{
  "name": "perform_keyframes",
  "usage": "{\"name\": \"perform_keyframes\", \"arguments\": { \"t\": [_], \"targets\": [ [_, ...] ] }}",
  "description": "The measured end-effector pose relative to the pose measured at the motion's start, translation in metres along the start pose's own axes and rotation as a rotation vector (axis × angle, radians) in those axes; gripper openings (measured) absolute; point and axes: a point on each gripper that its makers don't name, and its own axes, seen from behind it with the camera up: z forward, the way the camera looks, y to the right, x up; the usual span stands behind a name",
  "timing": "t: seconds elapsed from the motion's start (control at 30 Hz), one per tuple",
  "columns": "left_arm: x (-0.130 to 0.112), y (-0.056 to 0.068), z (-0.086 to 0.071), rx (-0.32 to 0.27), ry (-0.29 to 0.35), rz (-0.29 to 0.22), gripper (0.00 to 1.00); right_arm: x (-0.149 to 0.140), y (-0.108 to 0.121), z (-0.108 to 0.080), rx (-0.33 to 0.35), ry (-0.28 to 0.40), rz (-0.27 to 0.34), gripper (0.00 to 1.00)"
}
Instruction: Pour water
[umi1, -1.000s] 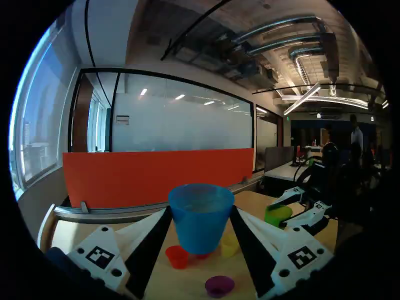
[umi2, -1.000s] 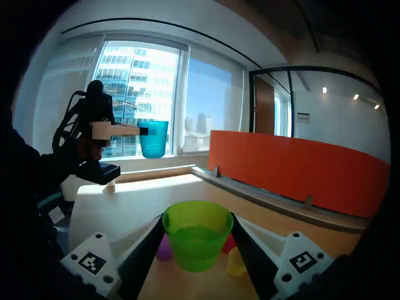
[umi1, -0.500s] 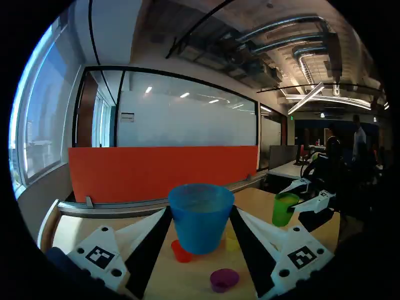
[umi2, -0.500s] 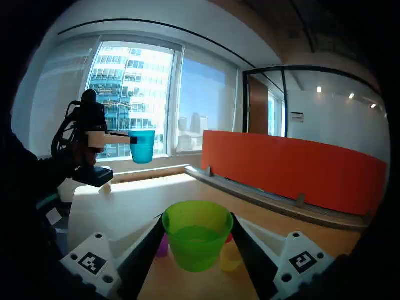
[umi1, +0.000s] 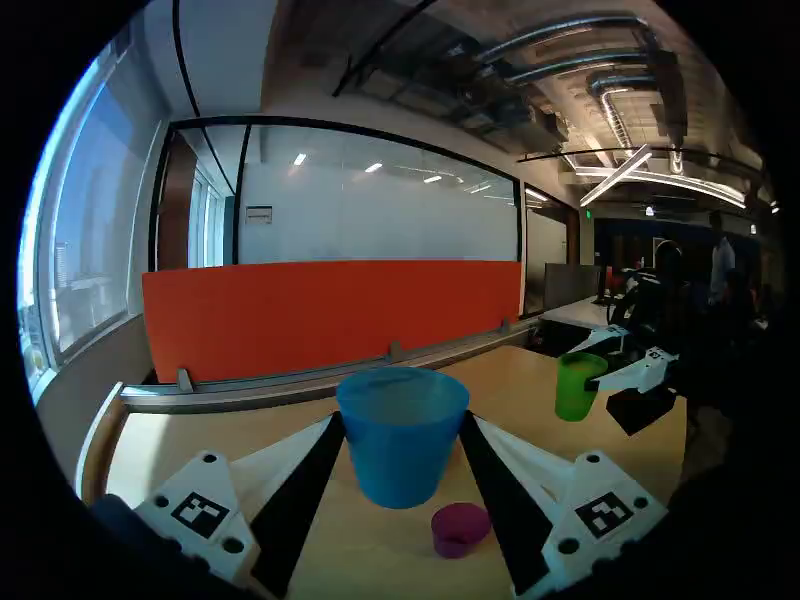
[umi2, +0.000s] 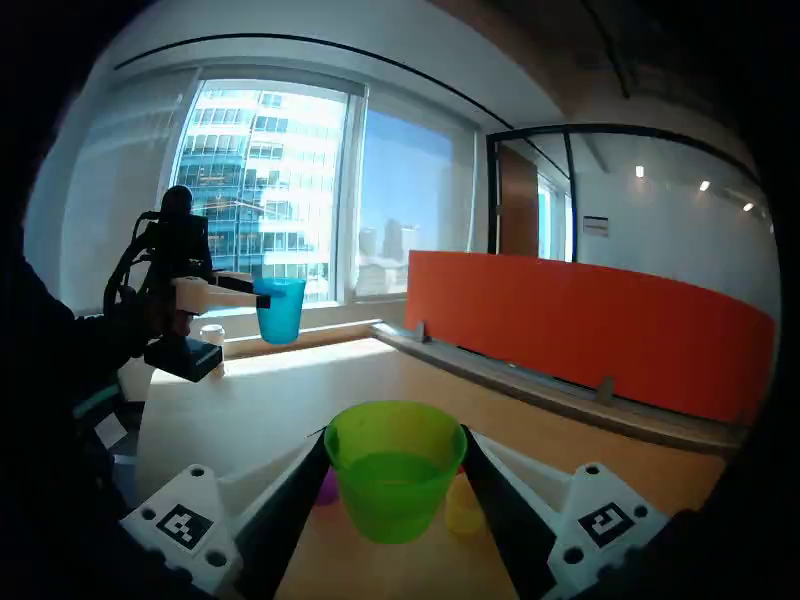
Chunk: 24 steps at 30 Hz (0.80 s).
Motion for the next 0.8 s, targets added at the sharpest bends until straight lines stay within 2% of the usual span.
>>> {"name": "perform_keyframes", "arguments": {
  "t": [0.8],
  "targets": [
    [-0.104, 0.0, 0.003, -0.005, -0.195, 0.048, 0.83, -0.064, -0.004, 0.009, 0.02, -0.125, 0.008, 0.91]
  ]
}}
